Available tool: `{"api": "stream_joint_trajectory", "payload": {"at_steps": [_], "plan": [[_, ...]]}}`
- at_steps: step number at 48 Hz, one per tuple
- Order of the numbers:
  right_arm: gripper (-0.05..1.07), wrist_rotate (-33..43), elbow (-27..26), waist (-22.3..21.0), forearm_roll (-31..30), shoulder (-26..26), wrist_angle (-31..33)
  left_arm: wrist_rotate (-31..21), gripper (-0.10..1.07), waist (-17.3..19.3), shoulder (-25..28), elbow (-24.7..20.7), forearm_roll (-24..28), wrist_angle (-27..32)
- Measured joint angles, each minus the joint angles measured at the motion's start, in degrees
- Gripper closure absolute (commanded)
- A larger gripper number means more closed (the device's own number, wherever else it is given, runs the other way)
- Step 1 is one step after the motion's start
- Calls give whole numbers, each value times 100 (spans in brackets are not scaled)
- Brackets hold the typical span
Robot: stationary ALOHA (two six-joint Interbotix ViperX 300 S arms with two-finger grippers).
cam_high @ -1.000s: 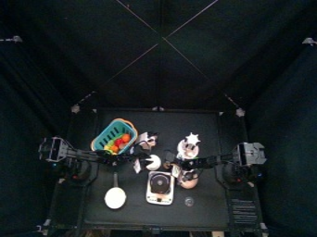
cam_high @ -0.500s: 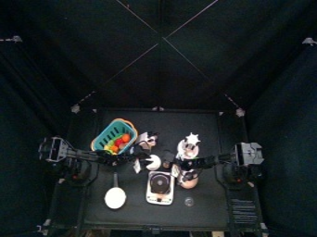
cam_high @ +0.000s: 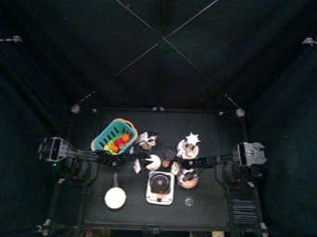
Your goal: Grabb eggshell half from table
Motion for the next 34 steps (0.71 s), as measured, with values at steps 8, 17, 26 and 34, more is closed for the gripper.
{"api": "stream_joint_trajectory", "payload": {"at_steps": [8, 17, 26, 34], "plan": [[75, 0, 0, 0, -26, -325, 185, 0, 24, 0, 0, 0, -9, 0], [70, -9, 9, 9, -70, -396, 176, 0, 24, -9, -9, 26, 0, 0], [52, -9, 9, 0, -35, -396, -237, 0, 24, -9, -35, 79, 0, 0], [45, -18, 62, -9, 9, -378, -334, 0, 24, 9, -88, 79, -9, 0]]}}
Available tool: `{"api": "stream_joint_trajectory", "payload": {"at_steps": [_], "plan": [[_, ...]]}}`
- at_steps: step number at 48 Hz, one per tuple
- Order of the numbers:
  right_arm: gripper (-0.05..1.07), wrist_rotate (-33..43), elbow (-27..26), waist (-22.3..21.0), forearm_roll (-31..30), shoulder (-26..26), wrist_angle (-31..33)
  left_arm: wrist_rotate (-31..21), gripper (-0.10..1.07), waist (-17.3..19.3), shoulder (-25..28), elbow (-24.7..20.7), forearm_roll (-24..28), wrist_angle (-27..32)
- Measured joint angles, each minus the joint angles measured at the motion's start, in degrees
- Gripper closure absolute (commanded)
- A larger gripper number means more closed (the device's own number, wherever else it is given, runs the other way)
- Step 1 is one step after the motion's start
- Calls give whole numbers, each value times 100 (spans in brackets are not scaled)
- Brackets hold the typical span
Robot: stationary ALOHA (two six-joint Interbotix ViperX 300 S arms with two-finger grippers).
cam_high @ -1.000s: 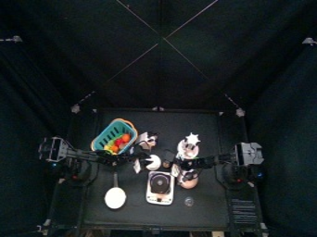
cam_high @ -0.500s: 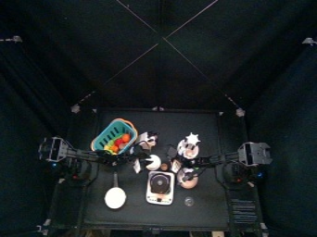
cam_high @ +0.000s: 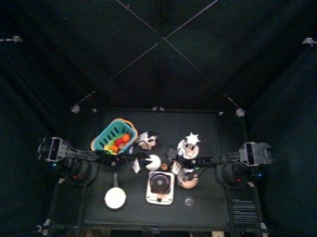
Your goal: Grabb eggshell half from table
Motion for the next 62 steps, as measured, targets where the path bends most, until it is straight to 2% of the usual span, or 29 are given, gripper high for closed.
{"api": "stream_joint_trajectory", "payload": {"at_steps": [9, 27, 34, 45, 55, 62], "plan": [[45, 9, 123, 9, -9, 53, -237, 0, 24, 9, -53, 0, -123, 0], [44, 9, 18, -141, 0, 378, -765, 0, 24, 167, -62, -26, -290, 0], [39, 9, -97, -176, 53, 598, -976, 0, 24, 167, -62, -26, -299, 0], [29, 9, -202, -202, 114, 826, -1011, 0, 24, 167, -62, -26, -299, 0], [30, 9, -220, -229, 123, 949, -1011, 0, 24, 176, -62, -26, -299, 0], [34, 9, -229, -237, 149, 993, -896, 0, 24, 176, -62, -26, -299, 0]]}}
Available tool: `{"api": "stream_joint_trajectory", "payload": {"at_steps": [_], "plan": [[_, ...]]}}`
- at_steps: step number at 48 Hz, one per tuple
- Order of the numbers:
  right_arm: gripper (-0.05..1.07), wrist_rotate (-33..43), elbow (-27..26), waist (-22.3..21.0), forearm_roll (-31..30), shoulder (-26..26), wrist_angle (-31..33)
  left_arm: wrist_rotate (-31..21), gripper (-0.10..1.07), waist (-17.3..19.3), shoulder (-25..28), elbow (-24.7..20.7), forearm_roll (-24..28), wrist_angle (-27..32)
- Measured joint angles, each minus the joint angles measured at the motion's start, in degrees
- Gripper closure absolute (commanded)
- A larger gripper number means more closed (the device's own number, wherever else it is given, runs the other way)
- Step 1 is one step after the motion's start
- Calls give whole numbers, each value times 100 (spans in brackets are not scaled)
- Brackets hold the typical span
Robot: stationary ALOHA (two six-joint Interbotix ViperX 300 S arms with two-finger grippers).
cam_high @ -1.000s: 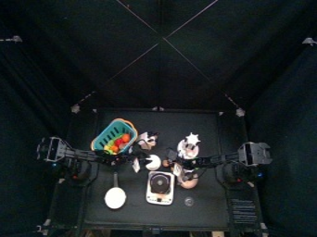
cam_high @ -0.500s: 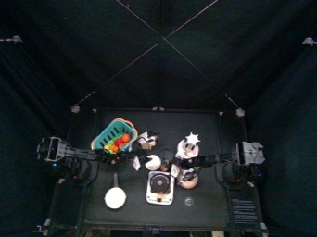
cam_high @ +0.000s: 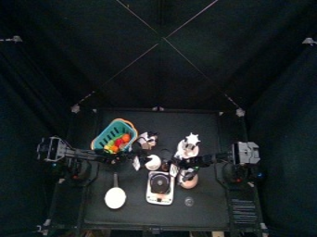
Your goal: Grabb eggshell half from table
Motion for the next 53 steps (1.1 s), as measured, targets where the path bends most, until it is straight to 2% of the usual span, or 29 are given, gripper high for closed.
{"api": "stream_joint_trajectory", "payload": {"at_steps": [12, 17, 53], "plan": [[55, 9, -53, -18, 53, 0, 272, 0, 24, 0, 0, 0, 0, 0], [60, 18, -88, -18, 53, -9, 343, 0, 24, 0, 0, 0, 0, 0], [60, 0, -79, -35, 44, -562, 1178, 0, 24, -18, -26, 0, 0, 0]]}}
